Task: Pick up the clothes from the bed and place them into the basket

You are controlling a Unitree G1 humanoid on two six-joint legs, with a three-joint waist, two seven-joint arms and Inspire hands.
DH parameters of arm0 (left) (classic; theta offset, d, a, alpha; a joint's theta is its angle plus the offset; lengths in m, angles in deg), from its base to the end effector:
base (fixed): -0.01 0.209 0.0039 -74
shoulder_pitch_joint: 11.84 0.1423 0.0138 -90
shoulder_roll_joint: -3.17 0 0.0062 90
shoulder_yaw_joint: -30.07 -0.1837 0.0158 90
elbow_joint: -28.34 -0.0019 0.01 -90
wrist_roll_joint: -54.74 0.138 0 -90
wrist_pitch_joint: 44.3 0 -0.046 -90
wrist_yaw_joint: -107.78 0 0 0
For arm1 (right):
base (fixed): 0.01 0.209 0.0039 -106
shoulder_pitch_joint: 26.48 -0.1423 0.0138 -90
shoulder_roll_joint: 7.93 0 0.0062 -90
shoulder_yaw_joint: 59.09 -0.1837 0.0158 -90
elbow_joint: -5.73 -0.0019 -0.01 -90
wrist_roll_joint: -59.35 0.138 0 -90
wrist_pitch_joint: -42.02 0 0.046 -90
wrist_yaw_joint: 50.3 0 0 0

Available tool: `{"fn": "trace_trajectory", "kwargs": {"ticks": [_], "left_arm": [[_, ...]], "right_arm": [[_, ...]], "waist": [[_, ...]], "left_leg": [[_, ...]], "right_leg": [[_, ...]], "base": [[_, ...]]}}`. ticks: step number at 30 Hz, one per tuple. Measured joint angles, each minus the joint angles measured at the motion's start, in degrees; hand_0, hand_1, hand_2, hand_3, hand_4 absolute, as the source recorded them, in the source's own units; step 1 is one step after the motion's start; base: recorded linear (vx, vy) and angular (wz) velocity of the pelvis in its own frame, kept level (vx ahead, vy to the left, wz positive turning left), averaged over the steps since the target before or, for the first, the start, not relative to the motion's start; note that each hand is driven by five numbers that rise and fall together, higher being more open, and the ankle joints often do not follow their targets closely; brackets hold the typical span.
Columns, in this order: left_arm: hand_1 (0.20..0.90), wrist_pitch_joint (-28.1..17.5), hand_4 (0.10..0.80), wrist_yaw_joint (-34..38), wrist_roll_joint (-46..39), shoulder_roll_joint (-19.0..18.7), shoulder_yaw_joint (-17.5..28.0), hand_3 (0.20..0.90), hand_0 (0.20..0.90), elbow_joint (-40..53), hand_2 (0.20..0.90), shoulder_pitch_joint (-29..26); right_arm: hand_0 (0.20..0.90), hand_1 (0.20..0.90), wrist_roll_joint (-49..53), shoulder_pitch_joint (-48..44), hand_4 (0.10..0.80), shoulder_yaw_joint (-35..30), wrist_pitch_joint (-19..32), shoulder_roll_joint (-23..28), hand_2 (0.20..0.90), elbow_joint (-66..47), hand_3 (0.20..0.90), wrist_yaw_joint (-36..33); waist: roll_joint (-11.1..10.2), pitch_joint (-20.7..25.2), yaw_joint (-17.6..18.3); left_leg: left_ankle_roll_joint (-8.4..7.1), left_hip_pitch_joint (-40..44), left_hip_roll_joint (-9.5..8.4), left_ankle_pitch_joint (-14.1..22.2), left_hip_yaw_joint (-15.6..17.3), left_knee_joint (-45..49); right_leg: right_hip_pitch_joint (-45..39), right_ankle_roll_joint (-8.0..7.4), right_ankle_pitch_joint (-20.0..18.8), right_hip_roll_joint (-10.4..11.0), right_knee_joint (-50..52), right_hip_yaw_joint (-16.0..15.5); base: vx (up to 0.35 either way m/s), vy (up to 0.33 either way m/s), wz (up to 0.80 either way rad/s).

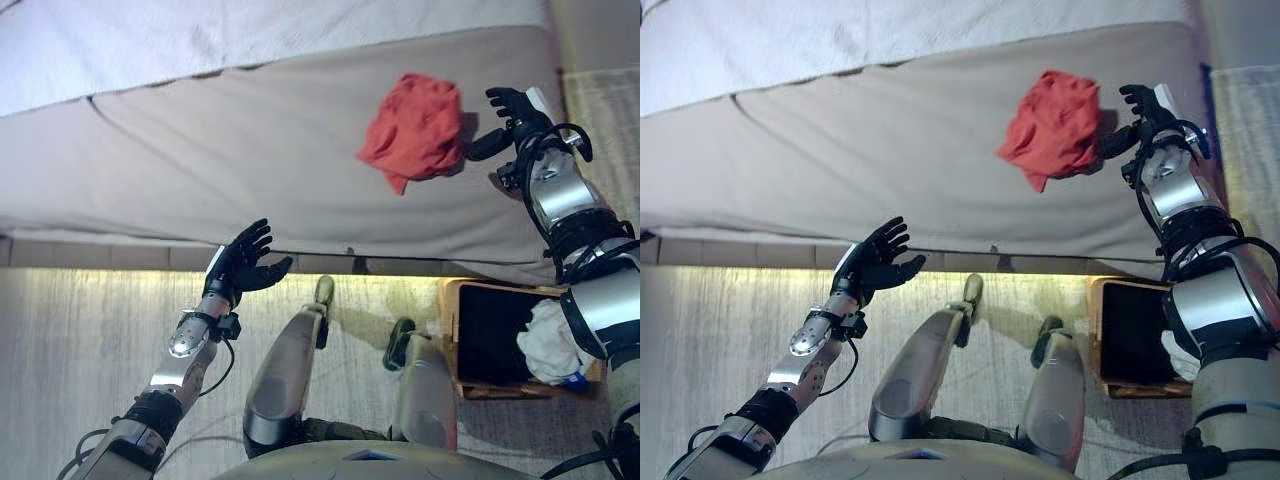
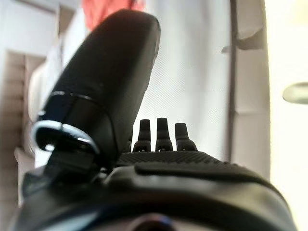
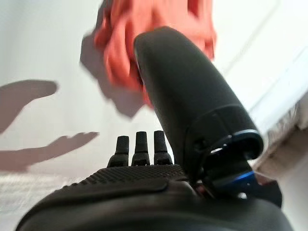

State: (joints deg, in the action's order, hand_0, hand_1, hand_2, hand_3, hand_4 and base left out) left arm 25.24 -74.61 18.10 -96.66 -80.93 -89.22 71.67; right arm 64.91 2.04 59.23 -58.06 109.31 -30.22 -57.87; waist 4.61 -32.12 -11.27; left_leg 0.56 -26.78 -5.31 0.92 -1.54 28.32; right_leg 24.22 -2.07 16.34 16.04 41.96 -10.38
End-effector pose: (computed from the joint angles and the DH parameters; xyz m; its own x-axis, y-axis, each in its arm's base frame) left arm 0.2048 0.2081 -0.0036 0.9847 -0.1261 -0.1203 0.1135 0.9878 -0.1063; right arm 0.3476 -0.2708 0.2064 0.9462 -0.3178 0.0613 0.2572 0.6232 -0.7385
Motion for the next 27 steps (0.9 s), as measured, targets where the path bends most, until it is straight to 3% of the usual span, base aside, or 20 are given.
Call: {"fn": "trace_trajectory", "kwargs": {"ticks": [5,11,16,17,18,19,27], "left_arm": [[0.900,-0.2,0.800,0.2,-3.0,-1.0,-1.0,0.900,0.900,6.8,0.900,2.5],[0.900,-1.0,0.800,0.9,-4.3,-1.7,-2.0,0.900,0.900,11.5,0.900,2.6],[0.900,-1.0,0.800,2.7,-8.3,-1.8,-1.7,0.900,0.900,12.3,0.900,3.8],[0.900,-1.0,0.800,2.9,-8.5,-1.8,-1.7,0.900,0.900,12.6,0.900,4.0],[0.900,-1.0,0.800,2.9,-8.6,-1.8,-1.7,0.900,0.900,12.8,0.900,4.1],[0.900,-1.0,0.800,2.9,-8.7,-1.8,-1.6,0.900,0.900,13.0,0.900,4.3],[0.900,-1.0,0.800,1.9,-9.1,-1.8,-0.8,0.900,0.900,13.7,0.900,5.4]], "right_arm": [[0.900,0.900,0.1,-2.2,0.800,1.4,-1.7,0.0,0.900,0.1,0.900,-1.9],[0.900,0.900,1.1,-7.3,0.800,1.9,-2.9,0.0,0.900,2.0,0.900,-2.5],[0.900,0.900,3.8,-9.9,0.800,2.4,-3.0,0.0,0.900,3.8,0.900,-2.5],[0.401,0.401,4.6,-10.6,0.218,2.4,-2.9,0.0,0.401,4.2,0.318,-2.5],[0.328,0.328,4.6,-10.9,0.133,2.4,-2.9,0.0,0.328,4.4,0.233,-2.5],[0.300,0.300,4.6,-11.4,0.100,2.4,-2.9,0.0,0.300,4.6,0.200,-2.8],[0.300,0.300,4.5,-13.0,0.100,2.3,-2.0,1.0,0.300,6.3,0.200,-5.4]], "waist": [[0.5,-0.3,-0.6],[0.9,-0.5,-1.1],[1.0,-0.5,-1.6],[1.0,-0.5,-1.7],[1.0,-0.5,-1.8],[1.0,-0.5,-2.0],[1.0,-0.5,-3.2]], "left_leg": [[-0.17,-8.9,-1.05,1.8,-1.0,6.8],[-0.27,-16.8,-0.92,1.9,-2.0,9.0],[-0.27,-19.8,-0.67,1.9,-3.3,11.1],[-0.27,-20.5,-0.65,1.9,-3.6,11.7],[-0.29,-20.9,-0.62,1.9,-3.8,12.1],[-0.59,-21.5,-0.63,1.7,-4.3,12.8],[-0.81,-22.9,-0.62,1.4,-5.5,14.4]], "right_leg": [[8.3,0.43,2.5,1.3,7.7,0.4],[16.8,1.16,3.3,1.1,12.3,0.4],[19.8,2.76,4.2,0.6,15.1,0.0],[20.5,3.12,4.5,0.4,15.8,-0.1],[20.9,3.35,4.6,0.3,16.2,-0.2],[21.5,3.59,4.7,0.2,16.8,-0.3],[22.1,4.76,5.3,0.1,18.3,-1.5]], "base": [[-0.057,0.003,0.19],[-0.070,0.013,0.12],[-0.047,-0.026,0.05],[-0.052,-0.041,0.00],[-0.051,-0.041,0.00],[-0.034,-0.028,0.01],[-0.015,-0.010,0.04]]}}
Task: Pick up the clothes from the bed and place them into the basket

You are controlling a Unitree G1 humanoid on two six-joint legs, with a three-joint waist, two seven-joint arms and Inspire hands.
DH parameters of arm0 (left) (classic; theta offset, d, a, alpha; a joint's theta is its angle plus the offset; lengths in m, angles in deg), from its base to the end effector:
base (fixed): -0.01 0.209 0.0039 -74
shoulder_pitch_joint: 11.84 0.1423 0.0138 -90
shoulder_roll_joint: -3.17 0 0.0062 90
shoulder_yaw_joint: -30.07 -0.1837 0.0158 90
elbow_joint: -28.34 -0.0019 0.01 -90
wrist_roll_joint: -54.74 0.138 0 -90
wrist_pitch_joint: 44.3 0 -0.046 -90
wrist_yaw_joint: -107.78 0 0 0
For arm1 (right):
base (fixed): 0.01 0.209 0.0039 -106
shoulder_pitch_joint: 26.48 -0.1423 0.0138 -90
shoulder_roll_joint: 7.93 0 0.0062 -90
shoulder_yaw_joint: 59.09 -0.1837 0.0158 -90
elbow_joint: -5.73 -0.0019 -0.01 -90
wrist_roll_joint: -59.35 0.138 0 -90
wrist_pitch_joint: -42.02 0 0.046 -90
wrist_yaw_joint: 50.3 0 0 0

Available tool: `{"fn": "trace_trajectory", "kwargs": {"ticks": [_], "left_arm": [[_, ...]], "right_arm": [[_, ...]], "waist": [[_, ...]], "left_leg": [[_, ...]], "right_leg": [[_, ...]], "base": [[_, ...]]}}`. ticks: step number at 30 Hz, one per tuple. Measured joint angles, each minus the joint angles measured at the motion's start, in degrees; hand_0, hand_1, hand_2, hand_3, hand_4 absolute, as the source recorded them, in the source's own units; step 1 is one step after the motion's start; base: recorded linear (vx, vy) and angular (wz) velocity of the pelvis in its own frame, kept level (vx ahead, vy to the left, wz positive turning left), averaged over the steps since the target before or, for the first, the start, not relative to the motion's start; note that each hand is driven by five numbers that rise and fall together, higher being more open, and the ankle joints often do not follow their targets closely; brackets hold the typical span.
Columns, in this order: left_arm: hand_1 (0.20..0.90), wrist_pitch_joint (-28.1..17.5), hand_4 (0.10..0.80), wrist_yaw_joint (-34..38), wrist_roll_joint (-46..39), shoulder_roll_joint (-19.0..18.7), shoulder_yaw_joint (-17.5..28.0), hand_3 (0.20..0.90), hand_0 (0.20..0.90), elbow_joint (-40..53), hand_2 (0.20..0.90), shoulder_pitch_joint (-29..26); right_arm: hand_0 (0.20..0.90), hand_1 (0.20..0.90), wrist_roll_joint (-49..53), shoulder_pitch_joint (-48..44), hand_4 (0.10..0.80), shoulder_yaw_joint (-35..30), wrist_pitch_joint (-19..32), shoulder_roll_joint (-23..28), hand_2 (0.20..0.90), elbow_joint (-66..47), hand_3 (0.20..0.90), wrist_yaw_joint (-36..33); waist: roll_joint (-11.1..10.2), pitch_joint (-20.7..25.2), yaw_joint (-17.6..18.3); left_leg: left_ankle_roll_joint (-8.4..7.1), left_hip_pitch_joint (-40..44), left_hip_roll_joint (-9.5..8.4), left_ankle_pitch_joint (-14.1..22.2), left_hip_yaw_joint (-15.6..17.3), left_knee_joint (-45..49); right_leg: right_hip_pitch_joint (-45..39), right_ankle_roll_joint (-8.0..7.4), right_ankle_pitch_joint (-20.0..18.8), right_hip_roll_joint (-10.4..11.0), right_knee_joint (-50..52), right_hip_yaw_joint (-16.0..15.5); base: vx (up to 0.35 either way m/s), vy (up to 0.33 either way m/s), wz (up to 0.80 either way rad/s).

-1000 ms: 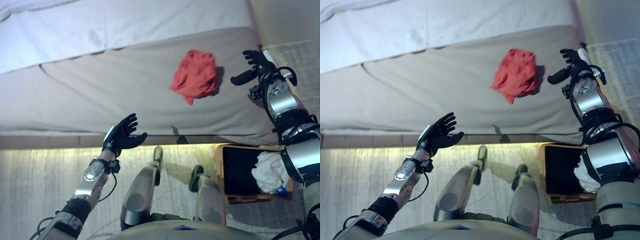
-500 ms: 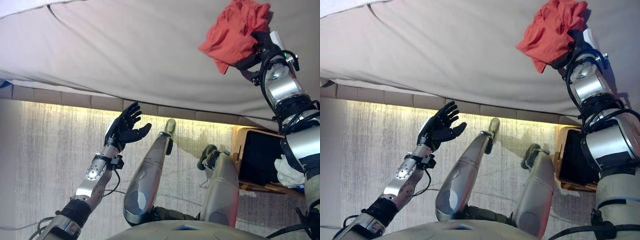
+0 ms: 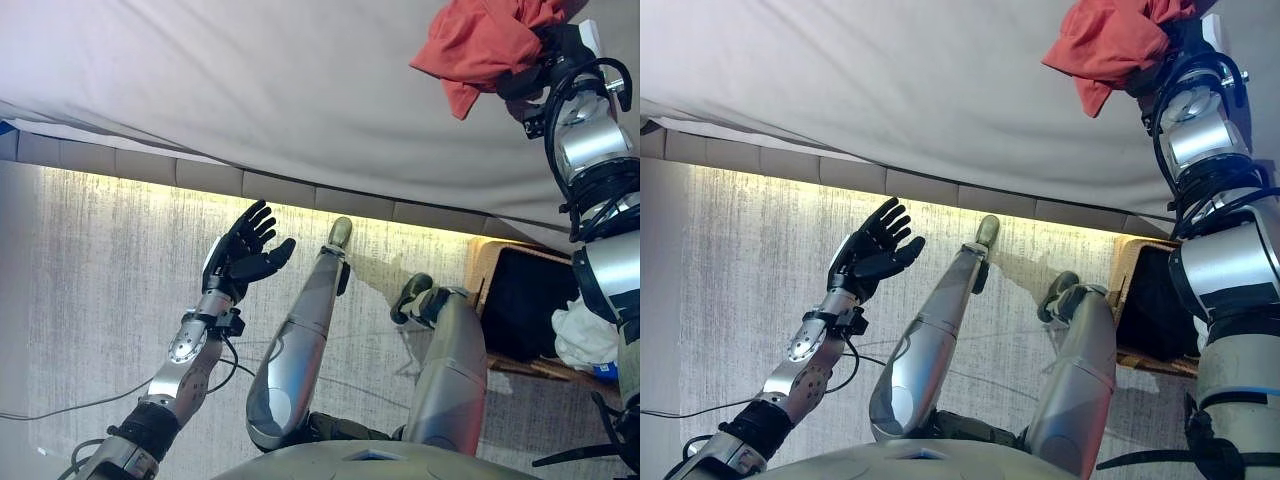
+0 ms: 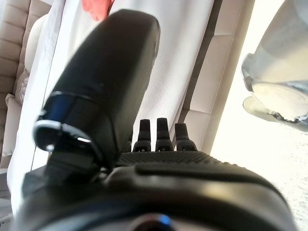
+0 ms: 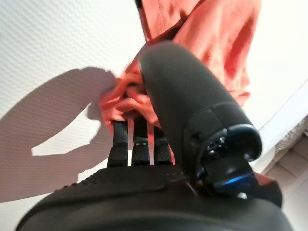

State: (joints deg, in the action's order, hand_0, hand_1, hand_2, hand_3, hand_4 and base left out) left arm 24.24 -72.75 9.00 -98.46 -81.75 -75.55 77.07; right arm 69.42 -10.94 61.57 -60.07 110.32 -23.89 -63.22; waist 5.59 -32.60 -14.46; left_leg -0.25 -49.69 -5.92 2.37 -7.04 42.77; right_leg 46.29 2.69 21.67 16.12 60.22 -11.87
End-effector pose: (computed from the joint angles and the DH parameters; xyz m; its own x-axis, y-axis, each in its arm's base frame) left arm 0.1918 0.1979 0.0145 0.9917 -0.1277 -0.0110 0.1194 0.9514 -0.2840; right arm 0.3548 -0.2688 0.2677 0.8782 -0.4277 0.2139 0.4565 0.6169 -0.6411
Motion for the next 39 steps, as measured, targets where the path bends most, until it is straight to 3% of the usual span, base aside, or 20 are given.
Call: {"fn": "trace_trajectory", "kwargs": {"ticks": [8,12,16,20,21,25,28,30,32,33,35,39], "left_arm": [[0.900,0.0,0.800,-1.2,-0.3,0.0,0.3,0.900,0.900,-0.2,0.900,0.0],[0.900,0.0,0.800,-1.3,-0.3,0.0,0.4,0.900,0.900,-0.5,0.900,0.2],[0.900,-0.1,0.800,-1.2,0.0,0.1,0.4,0.900,0.900,-1.3,0.900,-0.1],[0.900,-0.1,0.800,-1.0,1.0,0.1,0.8,0.900,0.900,-1.4,0.900,0.2],[0.900,0.0,0.800,-0.8,1.4,0.1,1.2,0.900,0.900,-1.4,0.900,-0.3],[0.900,0.7,0.800,1.6,4.0,0.0,2.6,0.900,0.900,-2.2,0.900,-0.8],[0.900,2.5,0.800,3.2,5.4,-0.2,4.3,0.900,0.900,-3.2,0.900,-0.9],[0.900,3.9,0.800,3.6,6.9,-0.2,4.2,0.900,0.900,-3.6,0.900,-1.5],[0.900,4.0,0.800,3.6,7.7,-0.5,4.2,0.900,0.900,-3.9,0.900,-0.1],[0.900,4.0,0.800,3.6,7.7,-0.5,4.2,0.900,0.900,-4.5,0.900,-0.3],[0.900,4.4,0.800,3.7,8.9,-0.4,4.2,0.900,0.900,-7.0,0.900,-1.9],[0.900,5.3,0.800,3.7,10.1,0.1,4.2,0.900,0.900,-11.1,0.900,-2.6]], "right_arm": [[0.300,0.300,0.0,0.2,0.100,0.0,0.0,-0.2,0.300,0.8,0.200,-1.5],[0.300,0.300,0.0,0.8,0.100,0.0,0.1,-0.1,0.300,0.9,0.200,-1.8],[0.300,0.300,0.1,2.4,0.100,0.0,1.4,-0.1,0.300,0.9,0.200,-0.1],[0.300,0.300,0.1,2.5,0.100,0.0,3.5,1.8,0.300,0.1,0.200,1.5],[0.300,0.300,0.2,2.5,0.100,-0.7,4.5,3.0,0.300,-0.2,0.200,2.1],[0.300,0.300,0.7,2.7,0.100,-1.7,4.9,5.7,0.300,-0.6,0.200,3.8],[0.300,0.300,1.3,3.8,0.100,-3.8,6.2,7.4,0.300,-3.0,0.200,6.0],[0.300,0.300,2.2,5.5,0.100,-6.4,6.8,9.2,0.300,-4.8,0.200,6.9],[0.300,0.300,2.4,10.9,0.100,-10.1,8.4,9.4,0.300,-7.5,0.200,6.9],[0.300,0.300,2.4,12.2,0.100,-10.8,9.2,9.6,0.300,-8.1,0.200,6.8],[0.300,0.300,2.5,13.8,0.100,-12.0,9.6,9.6,0.300,-8.9,0.200,6.9],[0.300,0.300,3.5,18.8,0.100,-12.4,9.7,10.4,0.300,-10.3,0.200,6.9]], "waist": [[0.0,0.0,-0.2],[0.0,0.0,0.0],[-0.2,0.0,0.1],[-0.8,0.4,0.7],[-1.3,0.7,1.0],[-2.5,1.3,2.0],[-5.0,4.8,3.3],[-5.5,5.1,4.4],[-7.6,11.3,5.3],[-8.2,12.9,6.0],[-8.7,13.7,7.3],[-9.5,16.9,11.3]], "left_leg": [[-0.63,3.5,-0.09,-0.3,0.0,-0.6],[-0.65,9.9,0.15,-0.3,0.1,-4.9],[-0.58,19.7,2.13,-0.4,1.5,-11.6],[-0.20,29.8,3.23,-2.7,2.8,-20.4],[-0.36,31.4,3.70,-3.2,3.6,-22.7],[0.24,39.7,3.95,-5.7,5.3,-29.6],[0.56,42.9,4.12,-6.7,6.9,-33.9],[0.91,48.5,4.40,-7.0,7.6,-36.8],[0.90,48.8,4.33,-6.9,8.6,-40.2],[0.91,49.3,4.53,-6.9,9.1,-41.3],[0.92,51.5,5.05,-6.9,10.1,-42.5],[0.98,54.7,5.06,-6.9,12.5,-46.2]], "right_leg": [[-4.1,-0.01,0.0,0.1,-1.4,-0.3],[-10.3,-0.01,0.0,-0.1,-5.7,-0.6],[-19.8,0.24,-0.5,-0.9,-13.5,-1.2],[-29.1,-1.74,-3.8,-2.3,-22.7,-1.4],[-30.5,-1.62,-4.5,-2.6,-25.0,-1.4],[-38.5,-4.73,-9.2,-3.8,-33.5,-0.9],[-41.4,-6.68,-11.9,-4.7,-38.9,0.1],[-47.6,-7.24,-14.3,-5.5,-44.5,0.4],[-47.9,-7.65,-14.6,-5.9,-49.1,1.1],[-48.9,-8.67,-15.8,-6.3,-51.5,1.5],[-52.2,-8.78,-18.7,-7.2,-56.5,2.5],[-54.8,-9.07,-20.7,-7.6,-61.5,4.3]], "base": [[0.000,0.000,0.00],[0.043,0.002,0.02],[0.096,0.006,-0.16],[0.049,0.017,-0.29],[0.140,-0.003,-0.20],[0.137,0.008,-0.20],[0.107,0.023,-0.28],[0.051,0.005,-0.24],[-0.027,-0.013,-0.25],[-0.034,-0.011,-0.29],[-0.051,-0.009,-0.35],[-0.050,-0.007,-0.33]]}}
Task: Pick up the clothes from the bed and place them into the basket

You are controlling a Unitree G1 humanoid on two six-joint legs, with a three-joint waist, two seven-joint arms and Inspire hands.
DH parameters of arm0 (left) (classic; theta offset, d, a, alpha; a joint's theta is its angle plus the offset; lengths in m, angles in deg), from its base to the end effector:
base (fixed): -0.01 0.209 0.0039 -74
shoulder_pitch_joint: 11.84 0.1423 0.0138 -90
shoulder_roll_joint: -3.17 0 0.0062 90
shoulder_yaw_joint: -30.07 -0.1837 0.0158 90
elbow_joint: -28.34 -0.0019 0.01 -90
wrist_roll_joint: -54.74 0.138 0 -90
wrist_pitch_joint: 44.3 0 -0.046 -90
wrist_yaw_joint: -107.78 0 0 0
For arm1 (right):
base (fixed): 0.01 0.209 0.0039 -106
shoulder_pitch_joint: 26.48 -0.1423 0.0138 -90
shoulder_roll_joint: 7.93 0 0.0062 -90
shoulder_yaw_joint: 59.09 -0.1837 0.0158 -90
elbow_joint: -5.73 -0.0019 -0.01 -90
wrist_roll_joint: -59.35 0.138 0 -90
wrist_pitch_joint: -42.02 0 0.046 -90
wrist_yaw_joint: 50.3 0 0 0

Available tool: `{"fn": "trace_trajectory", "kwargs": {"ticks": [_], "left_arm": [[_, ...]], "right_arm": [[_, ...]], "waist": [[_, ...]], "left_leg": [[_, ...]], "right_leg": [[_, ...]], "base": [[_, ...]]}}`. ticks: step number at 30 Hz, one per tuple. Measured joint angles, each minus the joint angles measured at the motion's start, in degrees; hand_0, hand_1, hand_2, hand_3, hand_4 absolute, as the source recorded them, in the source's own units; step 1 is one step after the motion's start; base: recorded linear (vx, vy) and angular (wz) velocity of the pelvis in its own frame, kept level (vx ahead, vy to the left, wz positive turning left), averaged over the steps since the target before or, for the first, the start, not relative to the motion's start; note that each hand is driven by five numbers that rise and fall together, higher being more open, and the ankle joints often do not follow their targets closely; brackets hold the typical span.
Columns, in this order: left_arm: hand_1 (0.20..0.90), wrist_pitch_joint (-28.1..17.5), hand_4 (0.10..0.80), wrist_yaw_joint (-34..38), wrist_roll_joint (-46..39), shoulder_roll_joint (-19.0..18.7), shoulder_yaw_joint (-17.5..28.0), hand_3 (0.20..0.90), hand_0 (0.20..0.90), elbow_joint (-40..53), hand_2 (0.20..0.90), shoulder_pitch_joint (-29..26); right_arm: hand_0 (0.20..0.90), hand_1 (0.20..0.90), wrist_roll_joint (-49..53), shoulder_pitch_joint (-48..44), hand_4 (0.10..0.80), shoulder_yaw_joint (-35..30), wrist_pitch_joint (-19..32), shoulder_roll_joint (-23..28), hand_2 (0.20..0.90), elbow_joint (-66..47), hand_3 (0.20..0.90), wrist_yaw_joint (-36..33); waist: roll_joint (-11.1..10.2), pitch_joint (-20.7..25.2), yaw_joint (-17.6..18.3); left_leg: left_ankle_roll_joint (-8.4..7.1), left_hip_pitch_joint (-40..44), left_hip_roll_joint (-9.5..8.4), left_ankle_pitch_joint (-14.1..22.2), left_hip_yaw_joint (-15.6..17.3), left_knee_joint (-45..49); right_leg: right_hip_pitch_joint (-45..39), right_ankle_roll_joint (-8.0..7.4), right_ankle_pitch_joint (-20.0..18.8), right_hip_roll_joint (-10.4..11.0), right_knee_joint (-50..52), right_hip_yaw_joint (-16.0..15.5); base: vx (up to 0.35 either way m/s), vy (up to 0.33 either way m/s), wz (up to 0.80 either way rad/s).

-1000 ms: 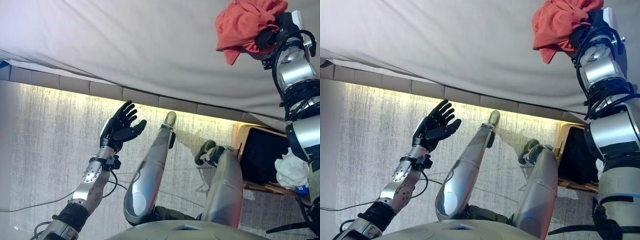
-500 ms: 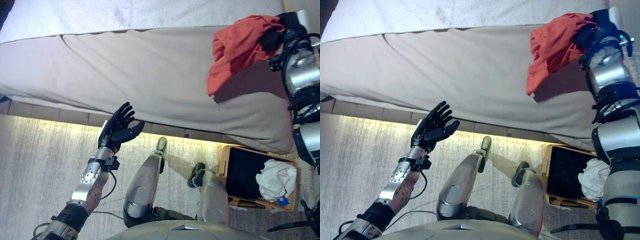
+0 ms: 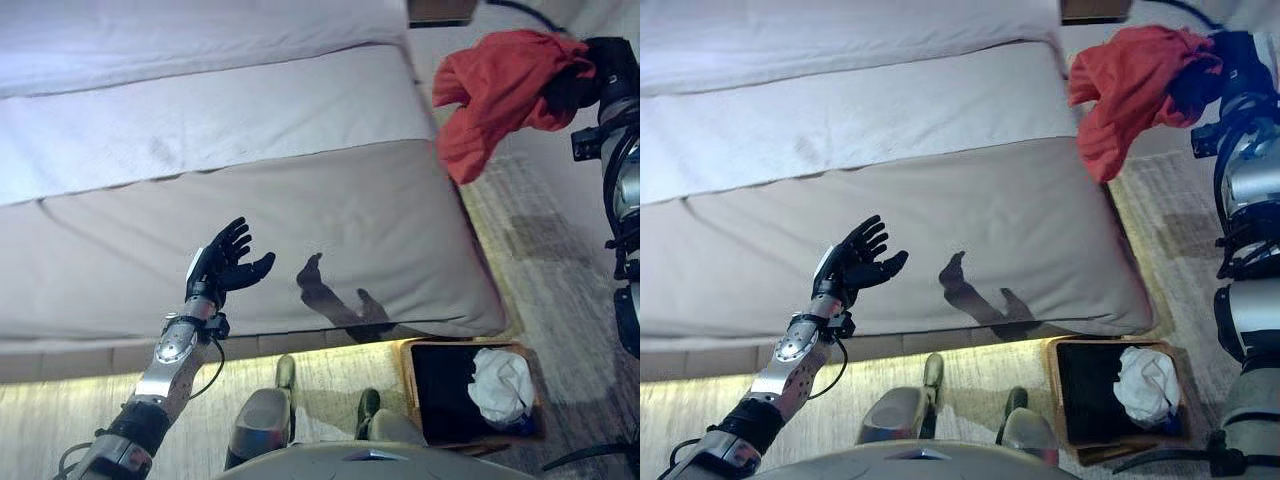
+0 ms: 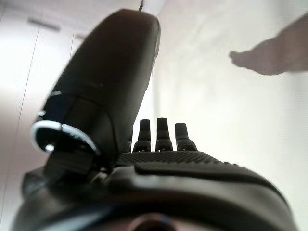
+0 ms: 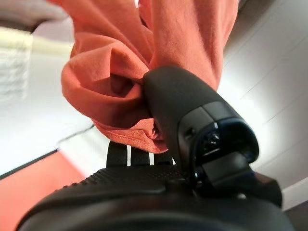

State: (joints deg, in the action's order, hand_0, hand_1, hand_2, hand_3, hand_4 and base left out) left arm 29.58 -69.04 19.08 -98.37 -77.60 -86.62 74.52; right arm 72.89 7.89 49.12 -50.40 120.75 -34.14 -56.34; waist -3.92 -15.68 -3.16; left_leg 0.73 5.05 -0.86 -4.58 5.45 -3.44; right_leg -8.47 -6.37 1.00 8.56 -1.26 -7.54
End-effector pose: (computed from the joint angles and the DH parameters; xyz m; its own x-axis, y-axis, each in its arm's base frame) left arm 0.1966 0.2223 -0.0030 0.9824 0.0077 -0.1866 -0.0201 0.9977 -0.0645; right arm 0.3129 -0.3315 0.2340 0.8987 -0.3852 0.2099 0.4303 0.6813 -0.5922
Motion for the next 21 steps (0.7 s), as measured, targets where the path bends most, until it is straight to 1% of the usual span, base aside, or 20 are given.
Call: {"fn": "trace_trajectory", "kwargs": {"ticks": [1,4,7,10,12,15,17,19,20,21], "left_arm": [[0.900,0.0,0.800,-0.1,0.4,0.3,0.0,0.900,0.900,-0.9,0.900,-0.1],[0.900,0.0,0.800,-0.2,1.7,0.7,0.0,0.900,0.900,-1.7,0.900,-0.2],[0.900,0.0,0.800,-0.4,2.4,1.0,0.0,0.900,0.900,-1.8,0.900,-0.4],[0.900,0.0,0.800,-0.4,3.5,1.8,0.0,0.900,0.900,-1.8,0.900,-1.1],[0.900,0.1,0.800,-0.4,4.2,2.1,0.0,0.900,0.900,-1.9,0.900,-1.1],[0.900,0.4,0.800,-0.8,4.9,2.4,0.0,0.900,0.900,-3.1,0.900,-2.0],[0.900,1.0,0.800,-0.9,5.4,2.6,0.0,0.900,0.900,-3.1,0.900,-2.1],[0.900,1.2,0.800,-1.3,6.1,3.1,-0.1,0.900,0.900,-3.2,0.900,-2.1],[0.900,1.2,0.800,-1.3,6.4,3.4,-0.1,0.900,0.900,-3.2,0.900,-2.1],[0.900,1.2,0.800,-1.3,6.4,3.7,-0.1,0.900,0.900,-3.3,0.900,-2.1]], "right_arm": [[0.300,0.300,0.0,1.9,0.100,-0.2,0.0,0.7,0.300,-0.7,0.200,0.0],[0.300,0.300,0.7,8.6,0.100,-5.5,-0.1,1.1,0.300,-3.2,0.200,0.0],[0.300,0.300,1.0,13.1,0.100,-7.1,-0.6,1.1,0.300,-3.6,0.200,0.1],[0.300,0.300,1.0,20.1,0.100,-10.8,-0.9,1.0,0.300,-6.2,0.200,0.2],[0.300,0.300,1.0,23.5,0.100,-10.9,-1.6,0.9,0.300,-7.5,0.200,0.5],[0.300,0.300,1.0,27.6,0.100,-12.9,-1.6,-0.2,0.300,-8.8,0.200,1.2],[0.300,0.300,1.0,29.1,0.100,-13.4,-1.7,-0.8,0.300,-9.0,0.200,1.5],[0.300,0.300,1.0,31.0,0.100,-13.8,-1.7,-1.5,0.300,-9.4,0.200,1.8],[0.300,0.300,0.9,31.7,0.100,-13.8,-1.9,-1.8,0.300,-9.7,0.200,2.6],[0.300,0.300,0.9,32.3,0.100,-13.8,-2.1,-2.4,0.300,-9.8,0.200,3.1]], "waist": [[0.1,0.4,0.6],[-0.1,0.9,2.7],[-0.1,0.9,4.6],[-0.1,0.9,5.9],[-0.1,0.9,7.0],[0.2,1.0,9.8],[0.4,1.2,10.9],[1.1,1.6,11.6],[1.5,1.9,11.7],[1.9,2.1,12.3]], "left_leg": [[0.00,0.7,0.11,0.0,0.5,-0.8],[0.01,1.2,0.34,0.0,1.7,-1.6],[0.01,1.4,0.74,0.0,2.9,-1.6],[0.01,1.8,1.17,0.0,4.0,-1.6],[-0.01,2.5,1.51,0.0,5.0,-1.6],[0.00,2.9,1.99,0.0,5.8,-1.6],[-0.03,3.0,2.27,0.1,6.2,-1.6],[-0.54,3.1,2.72,0.5,6.9,-1.7],[-0.90,3.1,2.95,0.7,7.6,-1.7],[-0.90,3.1,3.15,0.7,8.0,-1.7]], "right_leg": [[-0.1,0.00,0.0,-0.1,-0.1,0.7],[-0.4,-0.18,-0.6,-0.5,-1.7,1.8],[-0.8,0.00,-1.5,-0.9,-3.5,2.9],[-0.8,0.01,-1.5,-1.3,-3.8,4.2],[-0.9,0.01,-1.5,-1.6,-3.8,5.5],[-0.7,0.32,-1.7,-2.2,-3.8,6.7],[-0.7,0.40,-1.8,-2.4,-3.8,7.2],[-0.3,0.87,-2.1,-3.0,-3.8,8.0],[0.2,0.83,-2.5,-3.2,-3.8,8.8],[0.4,0.93,-2.6,-3.4,-3.9,9.1]], "base": [[-0.035,-0.001,-0.27],[-0.039,0.005,-0.24],[-0.031,0.003,-0.21],[-0.031,-0.006,-0.21],[-0.019,-0.009,-0.30],[-0.008,-0.007,-0.18],[-0.005,-0.010,-0.16],[-0.009,-0.012,-0.20],[-0.010,-0.019,-0.32],[-0.003,-0.019,-0.25]]}}
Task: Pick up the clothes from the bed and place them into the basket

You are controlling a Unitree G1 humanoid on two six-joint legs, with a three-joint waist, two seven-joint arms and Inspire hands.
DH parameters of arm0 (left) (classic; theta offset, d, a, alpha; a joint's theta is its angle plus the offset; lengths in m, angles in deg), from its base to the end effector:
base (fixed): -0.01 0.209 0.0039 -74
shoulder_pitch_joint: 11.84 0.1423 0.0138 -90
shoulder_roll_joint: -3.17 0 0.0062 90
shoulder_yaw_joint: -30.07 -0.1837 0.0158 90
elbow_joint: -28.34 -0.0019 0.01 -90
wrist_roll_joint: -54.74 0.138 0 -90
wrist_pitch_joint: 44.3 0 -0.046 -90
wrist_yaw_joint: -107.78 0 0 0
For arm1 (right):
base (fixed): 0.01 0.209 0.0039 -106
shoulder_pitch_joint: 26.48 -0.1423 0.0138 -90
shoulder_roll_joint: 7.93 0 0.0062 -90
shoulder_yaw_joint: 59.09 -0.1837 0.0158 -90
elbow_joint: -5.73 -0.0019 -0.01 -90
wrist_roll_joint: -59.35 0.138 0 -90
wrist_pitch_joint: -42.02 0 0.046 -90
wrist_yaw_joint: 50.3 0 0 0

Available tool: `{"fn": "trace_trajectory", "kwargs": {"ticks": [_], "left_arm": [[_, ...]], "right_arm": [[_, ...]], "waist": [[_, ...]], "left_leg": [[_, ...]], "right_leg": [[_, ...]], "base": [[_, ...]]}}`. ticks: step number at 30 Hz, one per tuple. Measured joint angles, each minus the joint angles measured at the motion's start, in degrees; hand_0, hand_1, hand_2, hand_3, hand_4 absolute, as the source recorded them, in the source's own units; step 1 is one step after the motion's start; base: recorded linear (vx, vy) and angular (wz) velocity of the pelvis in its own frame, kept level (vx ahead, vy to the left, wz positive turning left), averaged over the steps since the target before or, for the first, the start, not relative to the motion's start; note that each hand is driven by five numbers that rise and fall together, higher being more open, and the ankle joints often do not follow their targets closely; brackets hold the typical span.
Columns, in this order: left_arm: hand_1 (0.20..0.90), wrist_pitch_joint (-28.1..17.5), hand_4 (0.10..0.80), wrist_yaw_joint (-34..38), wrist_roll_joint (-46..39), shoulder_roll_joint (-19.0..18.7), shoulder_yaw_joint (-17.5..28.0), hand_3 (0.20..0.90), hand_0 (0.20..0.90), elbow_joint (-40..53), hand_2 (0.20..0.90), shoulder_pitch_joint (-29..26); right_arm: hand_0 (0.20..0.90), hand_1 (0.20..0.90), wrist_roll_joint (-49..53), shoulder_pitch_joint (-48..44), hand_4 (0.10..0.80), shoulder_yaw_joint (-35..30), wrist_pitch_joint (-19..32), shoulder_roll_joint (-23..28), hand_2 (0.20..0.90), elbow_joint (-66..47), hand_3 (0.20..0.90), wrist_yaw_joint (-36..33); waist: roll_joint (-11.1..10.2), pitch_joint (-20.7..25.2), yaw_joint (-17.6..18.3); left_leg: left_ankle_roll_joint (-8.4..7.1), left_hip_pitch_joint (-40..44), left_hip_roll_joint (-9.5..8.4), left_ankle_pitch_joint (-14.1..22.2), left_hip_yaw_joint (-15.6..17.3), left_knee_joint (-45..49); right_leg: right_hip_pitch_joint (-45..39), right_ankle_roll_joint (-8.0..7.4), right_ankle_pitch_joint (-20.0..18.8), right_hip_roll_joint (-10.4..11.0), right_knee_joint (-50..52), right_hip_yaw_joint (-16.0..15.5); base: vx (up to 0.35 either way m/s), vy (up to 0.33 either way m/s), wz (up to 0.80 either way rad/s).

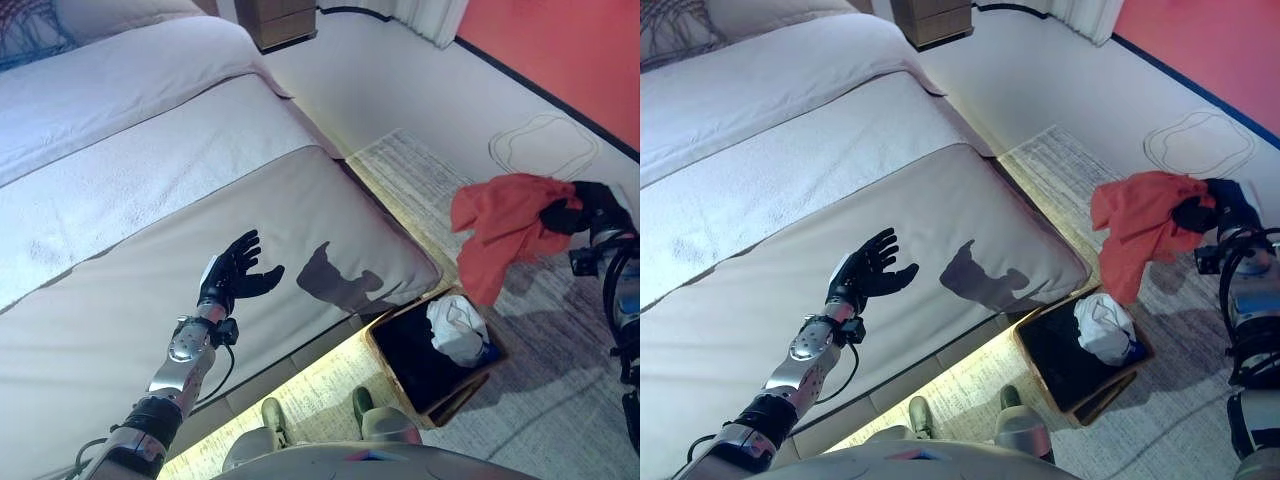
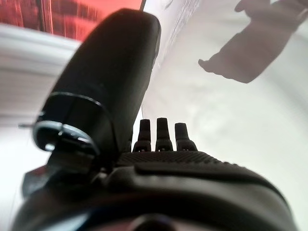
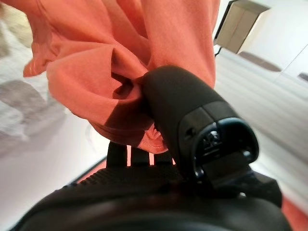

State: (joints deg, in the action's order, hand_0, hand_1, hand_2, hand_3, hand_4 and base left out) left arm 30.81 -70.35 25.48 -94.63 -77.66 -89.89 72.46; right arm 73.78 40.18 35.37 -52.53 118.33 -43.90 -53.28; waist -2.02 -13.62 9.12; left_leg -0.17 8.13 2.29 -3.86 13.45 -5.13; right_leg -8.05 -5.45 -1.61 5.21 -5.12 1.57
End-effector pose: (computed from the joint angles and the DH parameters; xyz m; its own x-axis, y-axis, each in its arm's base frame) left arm 0.2022 0.2075 -0.0104 0.9754 -0.0466 -0.2156 0.0438 0.9989 -0.0175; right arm 0.2452 -0.3635 0.1170 0.8768 -0.4593 -0.1423 0.2930 0.7449 -0.5994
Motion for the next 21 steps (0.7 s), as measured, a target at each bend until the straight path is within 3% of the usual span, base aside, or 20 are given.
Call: {"fn": "trace_trajectory", "kwargs": {"ticks": [5,20,21], "left_arm": [[0.900,0.1,0.800,-0.7,0.1,1.5,-0.1,0.900,0.900,-0.5,0.900,0.0],[0.900,1.2,0.800,-1.6,1.0,1.7,-2.1,0.900,0.900,-3.4,0.900,0.1],[0.900,1.2,0.800,-1.6,1.0,1.7,-2.1,0.900,0.900,-3.8,0.900,0.1]], "right_arm": [[0.300,0.300,-0.1,3.2,0.100,0.0,-0.6,-1.1,0.300,-0.1,0.200,1.4],[0.300,0.300,-2.3,6.8,0.100,1.0,-0.6,-10.3,0.300,6.2,0.200,3.5],[0.420,0.420,-2.4,6.8,0.240,1.0,-0.6,-10.9,0.420,6.6,0.340,3.5]], "waist": [[1.5,1.3,0.9],[1.9,2.5,0.7],[1.9,2.5,0.6]], "left_leg": [[-0.24,-0.3,0.32,0.2,1.0,-0.2],[-0.46,-0.8,0.73,0.0,1.7,0.0],[-0.46,-0.8,0.73,0.0,1.7,0.0]], "right_leg": [[0.9,0.09,-0.1,-0.3,0.0,1.3],[1.8,0.23,-0.7,-0.7,0.0,2.1],[1.8,0.23,-0.7,-0.7,0.0,2.1]], "base": [[0.001,-0.019,-0.13],[-0.004,-0.023,-0.02],[0.000,0.000,0.00]]}}
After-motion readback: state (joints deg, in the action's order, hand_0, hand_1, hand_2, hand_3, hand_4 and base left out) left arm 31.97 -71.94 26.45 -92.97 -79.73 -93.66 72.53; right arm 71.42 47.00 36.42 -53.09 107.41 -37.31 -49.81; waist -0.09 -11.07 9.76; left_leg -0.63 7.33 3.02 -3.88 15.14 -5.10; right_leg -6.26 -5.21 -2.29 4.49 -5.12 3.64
